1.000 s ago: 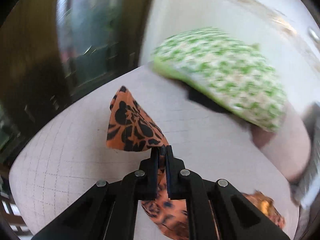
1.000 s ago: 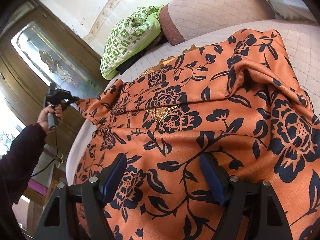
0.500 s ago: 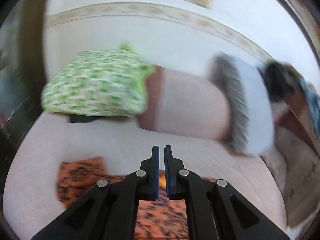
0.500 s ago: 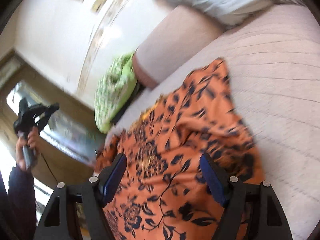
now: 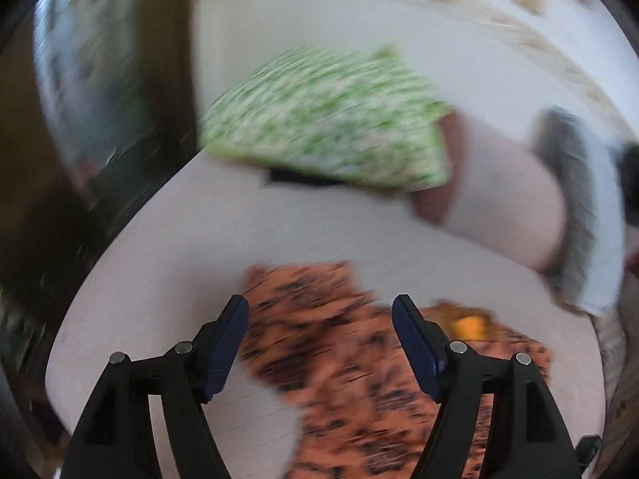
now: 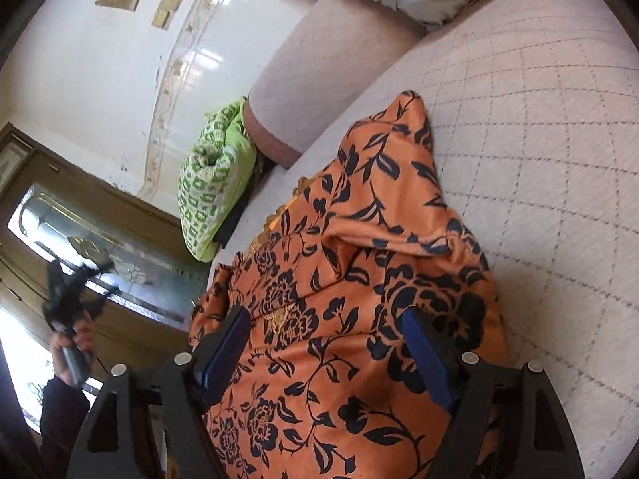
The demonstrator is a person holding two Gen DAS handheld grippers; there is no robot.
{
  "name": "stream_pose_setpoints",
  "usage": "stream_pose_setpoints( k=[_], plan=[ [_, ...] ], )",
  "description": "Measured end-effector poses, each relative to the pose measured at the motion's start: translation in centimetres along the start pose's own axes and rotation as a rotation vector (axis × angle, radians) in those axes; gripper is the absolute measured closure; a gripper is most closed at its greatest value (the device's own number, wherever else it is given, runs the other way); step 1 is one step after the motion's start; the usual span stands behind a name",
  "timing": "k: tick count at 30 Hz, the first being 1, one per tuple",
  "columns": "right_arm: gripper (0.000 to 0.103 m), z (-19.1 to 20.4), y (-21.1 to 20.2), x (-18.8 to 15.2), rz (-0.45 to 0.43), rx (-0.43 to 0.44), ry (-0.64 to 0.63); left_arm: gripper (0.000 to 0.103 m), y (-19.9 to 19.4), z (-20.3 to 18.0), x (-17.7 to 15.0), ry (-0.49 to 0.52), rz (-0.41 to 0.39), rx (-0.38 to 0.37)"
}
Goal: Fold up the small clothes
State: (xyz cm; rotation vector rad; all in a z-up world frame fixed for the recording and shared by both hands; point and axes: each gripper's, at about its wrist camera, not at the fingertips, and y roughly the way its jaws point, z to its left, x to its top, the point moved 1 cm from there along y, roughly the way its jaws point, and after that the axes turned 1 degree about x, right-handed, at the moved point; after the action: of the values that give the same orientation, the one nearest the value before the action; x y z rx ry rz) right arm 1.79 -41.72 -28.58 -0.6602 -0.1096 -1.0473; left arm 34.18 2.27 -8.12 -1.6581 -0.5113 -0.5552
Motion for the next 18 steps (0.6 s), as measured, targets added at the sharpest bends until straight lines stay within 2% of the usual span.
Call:
stream_pose_setpoints(
  k=[2,4,7,10,11,14,16,18],
  plan=[
    [0.022,0.1,0.4,-0.2,0.006,-0.014,-0.010,0.028,2.2,4.1,-0.6,-0.102,0.039,0.028],
    [0.022,0.2,0.8,-0.4,0.010,-0.031,-0.026,0.028,3.9,6.5,-1.3,-0.156,0.046,0.048],
    [0.021,0.8,1.6,-0.7,0.019,-0.067,-0.069,0.028,6.4,7.2,-2.4,-0.132,0.058,0.078],
    [0.021,1.3,2.2,-1.1,0.024,-0.105,-0.117,0.028,7.2,4.9,-3.5,0.006,0.053,0.083],
    [0.021,1.3,2.5,-1.2,0.026,-0.117,-0.126,0.028,7.2,3.7,-3.9,0.088,0.037,0.113],
    [0.020,1.2,2.8,-1.1,0.020,-0.125,-0.128,0.025,7.5,0.3,-5.2,0.369,-0.051,0.272],
    [0.019,1.2,3.0,-1.1,0.018,-0.125,-0.127,0.020,8.6,-1.2,-6.1,0.511,-0.074,0.331],
    [0.018,1.3,3.1,-1.1,0.019,-0.129,-0.135,0.020,9.8,-2.0,-6.3,0.572,-0.059,0.354]
  ],
)
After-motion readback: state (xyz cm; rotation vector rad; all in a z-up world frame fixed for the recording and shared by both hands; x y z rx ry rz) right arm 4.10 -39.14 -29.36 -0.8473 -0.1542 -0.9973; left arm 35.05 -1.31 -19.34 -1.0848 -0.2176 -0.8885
